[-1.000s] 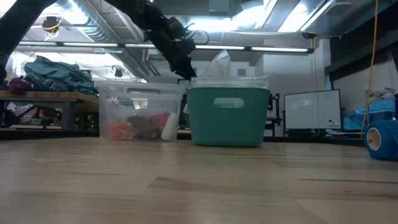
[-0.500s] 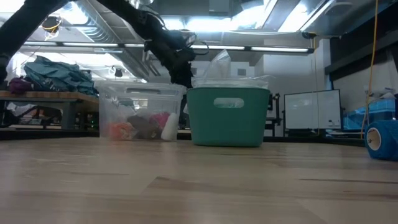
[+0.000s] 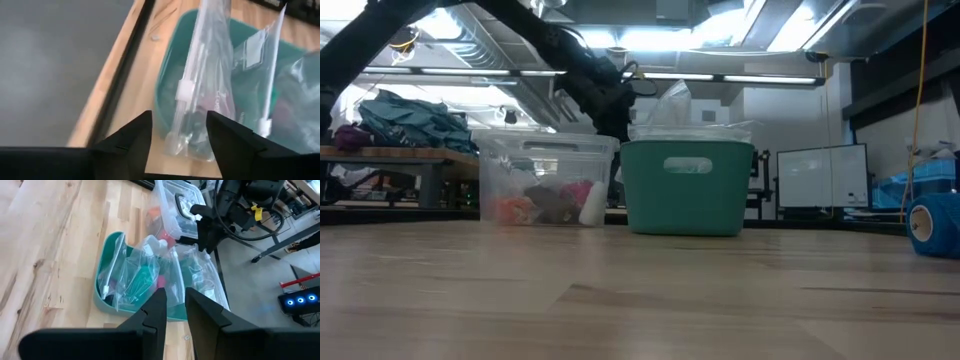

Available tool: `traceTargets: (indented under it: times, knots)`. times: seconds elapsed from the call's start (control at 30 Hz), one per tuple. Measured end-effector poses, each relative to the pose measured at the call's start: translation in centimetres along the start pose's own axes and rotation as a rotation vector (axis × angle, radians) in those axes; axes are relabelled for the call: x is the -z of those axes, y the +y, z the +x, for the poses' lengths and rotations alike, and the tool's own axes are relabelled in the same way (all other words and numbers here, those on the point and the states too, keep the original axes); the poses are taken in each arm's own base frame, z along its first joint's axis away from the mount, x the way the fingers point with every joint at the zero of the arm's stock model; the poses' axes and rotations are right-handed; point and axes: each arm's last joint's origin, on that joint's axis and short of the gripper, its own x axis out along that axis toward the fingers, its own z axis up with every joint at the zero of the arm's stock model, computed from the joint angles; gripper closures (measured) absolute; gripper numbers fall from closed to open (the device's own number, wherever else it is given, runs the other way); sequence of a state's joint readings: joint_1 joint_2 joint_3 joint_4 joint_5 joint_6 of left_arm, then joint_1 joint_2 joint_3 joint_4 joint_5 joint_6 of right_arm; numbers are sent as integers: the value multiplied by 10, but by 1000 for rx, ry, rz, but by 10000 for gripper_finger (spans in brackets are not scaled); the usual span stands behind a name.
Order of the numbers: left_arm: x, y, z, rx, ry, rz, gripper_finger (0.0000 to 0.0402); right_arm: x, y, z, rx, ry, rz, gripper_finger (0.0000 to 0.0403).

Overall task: Roll bandage
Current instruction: Open the transparent zip bag

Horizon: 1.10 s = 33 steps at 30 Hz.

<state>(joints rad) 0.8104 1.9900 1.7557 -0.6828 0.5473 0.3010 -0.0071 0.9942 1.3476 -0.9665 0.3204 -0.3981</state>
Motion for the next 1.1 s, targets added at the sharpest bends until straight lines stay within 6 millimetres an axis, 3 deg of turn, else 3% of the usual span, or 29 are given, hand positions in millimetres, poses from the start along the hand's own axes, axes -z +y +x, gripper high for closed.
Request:
traceTargets:
  times: [0.2,0.57,0.7,0.9,1.1]
  knots:
    - [-2,-15,8,34,31,-111,246,0,0,2,-2,5,-2,327]
    - [-6,-40,21,84,50,80,268,0,0,2,-2,6,-3,327]
    - [-6,-43,23,89,49,136,302,0,0,2,-2,6,-3,327]
    - [-6,-42,22,88,46,178,390,0,0,2,-2,6,-3,327]
    - [-7,-42,22,86,44,186,398,0,0,2,-2,6,-3,327]
